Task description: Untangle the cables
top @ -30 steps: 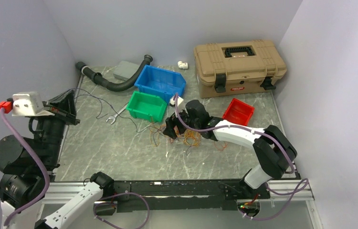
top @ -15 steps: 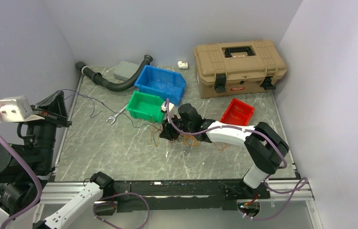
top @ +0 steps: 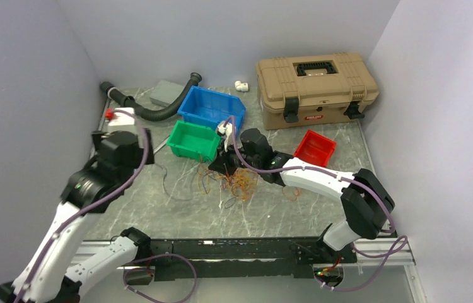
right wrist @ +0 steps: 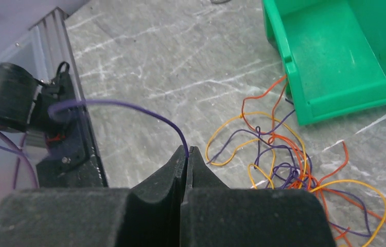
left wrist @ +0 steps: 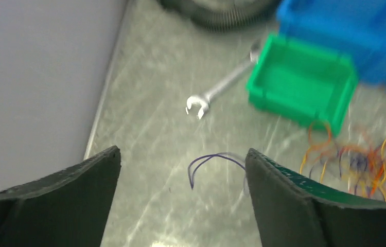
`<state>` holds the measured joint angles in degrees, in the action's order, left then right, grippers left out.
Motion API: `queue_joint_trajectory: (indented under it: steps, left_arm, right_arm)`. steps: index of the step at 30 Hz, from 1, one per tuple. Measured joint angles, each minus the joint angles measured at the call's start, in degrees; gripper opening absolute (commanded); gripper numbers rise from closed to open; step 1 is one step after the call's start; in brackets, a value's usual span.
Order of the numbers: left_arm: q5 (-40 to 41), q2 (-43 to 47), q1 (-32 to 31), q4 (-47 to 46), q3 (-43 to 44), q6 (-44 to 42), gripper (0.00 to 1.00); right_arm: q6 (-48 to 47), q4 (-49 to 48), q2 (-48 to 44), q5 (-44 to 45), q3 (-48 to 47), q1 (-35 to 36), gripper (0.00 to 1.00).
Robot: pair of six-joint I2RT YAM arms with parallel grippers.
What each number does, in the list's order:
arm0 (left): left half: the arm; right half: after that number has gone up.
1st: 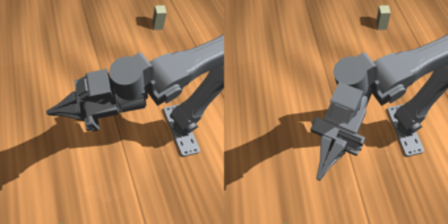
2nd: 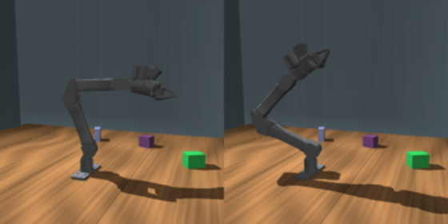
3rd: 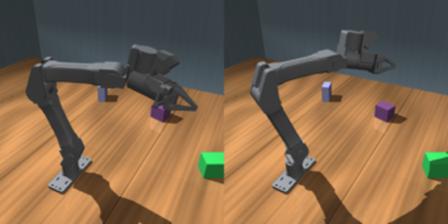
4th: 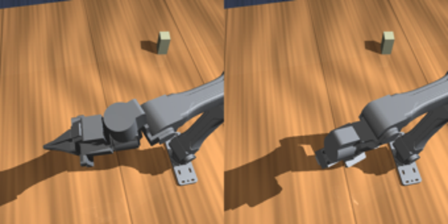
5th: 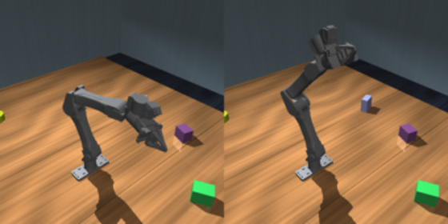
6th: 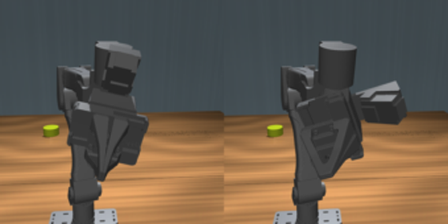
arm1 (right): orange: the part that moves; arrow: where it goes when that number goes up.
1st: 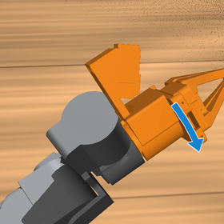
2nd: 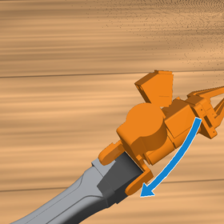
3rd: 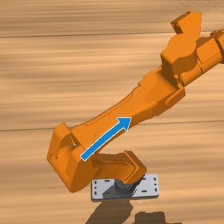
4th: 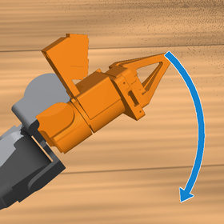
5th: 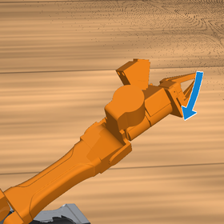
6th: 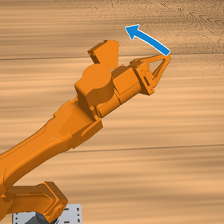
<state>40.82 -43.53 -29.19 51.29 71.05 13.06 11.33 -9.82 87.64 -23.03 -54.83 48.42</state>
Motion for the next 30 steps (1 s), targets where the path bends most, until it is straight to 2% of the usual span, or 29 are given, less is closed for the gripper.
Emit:
queue_joint_trajectory:
  steps: [4,6,14,19,25,28,30]
  left_arm:
    - [-7.6,-5.1,0.3,3.2,-5.6,2.5,0.99]
    - [-14.9,-5.2,0.3,2.6,-7.5,2.1,0.99]
    - [-38.3,-0.4,0.3,-11.2,-13.0,1.3,0.98]
    - [-49.8,-2.5,0.3,-19.5,-17.4,1.9,0.9]
    - [-59.2,-8.2,0.3,-24.5,-18.8,3.6,0.8]
    - [-61.7,-10.5,0.3,-26.4,-18.8,4.7,0.72]
    - [-62.3,-11.8,0.3,-27.4,-18.8,5.2,0.63]
  right_arm:
    - [2.0,1.2,-0.1,-0.3,-2.1,0.0,0.0]
    - [2.5,2.3,-0.2,-0.5,-2.8,0.0,0.0]
    - [2.9,5.7,-0.6,0.0,-3.3,0.0,0.0]
    - [2.8,6.8,-0.8,0.2,-3.3,0.0,0.0]
    - [2.8,6.8,-0.8,0.2,-3.3,0.0,0.0]
    - [2.8,6.8,-0.8,0.2,-3.3,0.0,0.0]
    - [2.8,6.8,-0.8,0.2,-3.3,0.0,0.0]
